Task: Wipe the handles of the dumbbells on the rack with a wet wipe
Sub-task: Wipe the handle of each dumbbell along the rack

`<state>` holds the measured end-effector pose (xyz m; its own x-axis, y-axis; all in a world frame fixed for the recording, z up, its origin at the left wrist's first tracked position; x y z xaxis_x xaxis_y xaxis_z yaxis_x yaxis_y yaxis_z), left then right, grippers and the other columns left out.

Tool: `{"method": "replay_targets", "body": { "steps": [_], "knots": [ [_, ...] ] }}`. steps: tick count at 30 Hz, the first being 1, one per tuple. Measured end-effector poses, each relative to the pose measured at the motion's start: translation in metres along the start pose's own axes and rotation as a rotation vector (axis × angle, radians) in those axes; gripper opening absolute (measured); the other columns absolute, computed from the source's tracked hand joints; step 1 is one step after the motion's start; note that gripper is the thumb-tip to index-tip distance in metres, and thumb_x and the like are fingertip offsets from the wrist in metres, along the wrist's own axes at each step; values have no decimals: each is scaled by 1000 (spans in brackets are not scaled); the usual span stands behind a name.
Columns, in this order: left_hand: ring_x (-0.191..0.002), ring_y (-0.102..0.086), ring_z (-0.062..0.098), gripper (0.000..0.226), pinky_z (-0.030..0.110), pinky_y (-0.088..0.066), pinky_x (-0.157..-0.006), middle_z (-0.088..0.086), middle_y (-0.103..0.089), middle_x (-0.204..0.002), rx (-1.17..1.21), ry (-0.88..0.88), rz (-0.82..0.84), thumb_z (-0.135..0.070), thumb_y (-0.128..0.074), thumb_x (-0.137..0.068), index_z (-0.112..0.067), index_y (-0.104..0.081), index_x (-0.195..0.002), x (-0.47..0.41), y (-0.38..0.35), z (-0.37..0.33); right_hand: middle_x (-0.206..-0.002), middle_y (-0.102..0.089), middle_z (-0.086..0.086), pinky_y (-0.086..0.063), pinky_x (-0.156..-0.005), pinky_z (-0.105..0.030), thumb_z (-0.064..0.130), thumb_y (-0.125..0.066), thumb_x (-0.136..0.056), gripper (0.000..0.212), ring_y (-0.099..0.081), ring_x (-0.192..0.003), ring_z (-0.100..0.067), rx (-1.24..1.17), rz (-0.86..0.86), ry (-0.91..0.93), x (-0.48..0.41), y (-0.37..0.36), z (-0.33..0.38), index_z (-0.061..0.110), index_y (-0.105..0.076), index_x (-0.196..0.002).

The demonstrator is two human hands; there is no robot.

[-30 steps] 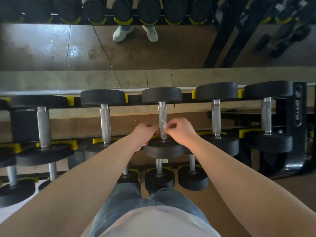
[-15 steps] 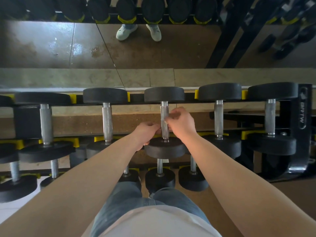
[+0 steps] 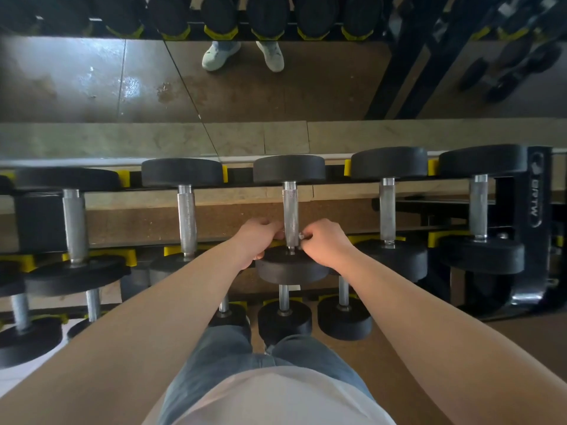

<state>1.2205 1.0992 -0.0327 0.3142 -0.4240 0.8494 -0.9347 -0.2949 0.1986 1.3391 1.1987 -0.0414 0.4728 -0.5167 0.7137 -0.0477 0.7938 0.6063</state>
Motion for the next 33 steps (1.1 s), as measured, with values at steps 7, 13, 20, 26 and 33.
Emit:
{"method": "replay_targets", "body": {
  "steps": [7, 13, 20, 26, 33],
  "knots": [
    [-84, -52, 15, 15, 32, -43, -79, 2, -69, -103, -22, 6, -1, -36, -53, -106, -28, -59, -95, 0, 1, -2, -93, -66, 8, -44, -65, -19, 7, -63, -97, 24, -61, -82, -5, -799, -232, -103, -20, 40, 6, 20, -73, -115],
    [-91, -56, 18, 25, 36, -46, -86, 3, -69, -108, -16, 5, 16, -39, -54, -105, -21, -64, -119, -4, 0, 2, -103, -69, -4, -49, -74, -28, 12, -59, -99, 15, -64, -90, -16, -289, 57, -34, -21, 16, 8, 15, -70, -109],
    [-101, -61, 18, 31, 36, -49, -88, 1, -69, -115, -49, -3, 53, -42, -53, -105, -23, -67, -125, -7, 1, 10, -110, -71, -12, -61, -83, -38, 2, -56, -100, 23, -73, -98, -25, -908, 114, -200, -31, 16, 4, 9, -66, -120],
    [-88, -55, 14, 33, 30, -45, -74, -3, -61, -97, -71, -23, 43, -40, -51, -106, -19, -66, -127, -12, 1, 6, -108, -71, -3, -52, -72, -25, 4, -55, -100, 25, -69, -97, -19, -699, 62, -57, -39, 36, 17, 16, -67, -119],
    [-105, -59, 19, 30, 36, -47, -84, 1, -69, -116, -10, -9, 32, -37, -51, -106, -23, -65, -129, -13, 1, 3, -101, -69, -4, -51, -72, -29, 12, -62, -98, 12, -66, -91, -16, -167, 210, -47, -28, 7, 1, 18, -68, -106]
  ]
}}
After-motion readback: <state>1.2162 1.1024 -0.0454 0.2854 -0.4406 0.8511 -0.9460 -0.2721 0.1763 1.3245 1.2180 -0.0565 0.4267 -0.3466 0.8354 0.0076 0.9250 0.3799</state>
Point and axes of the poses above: each hand's wrist, its own x-axis away from the middle knuckle, its own y-axis out of the back of the hand, z = x × y, the point moved 9 cm from there along -x, towards the middle knuckle
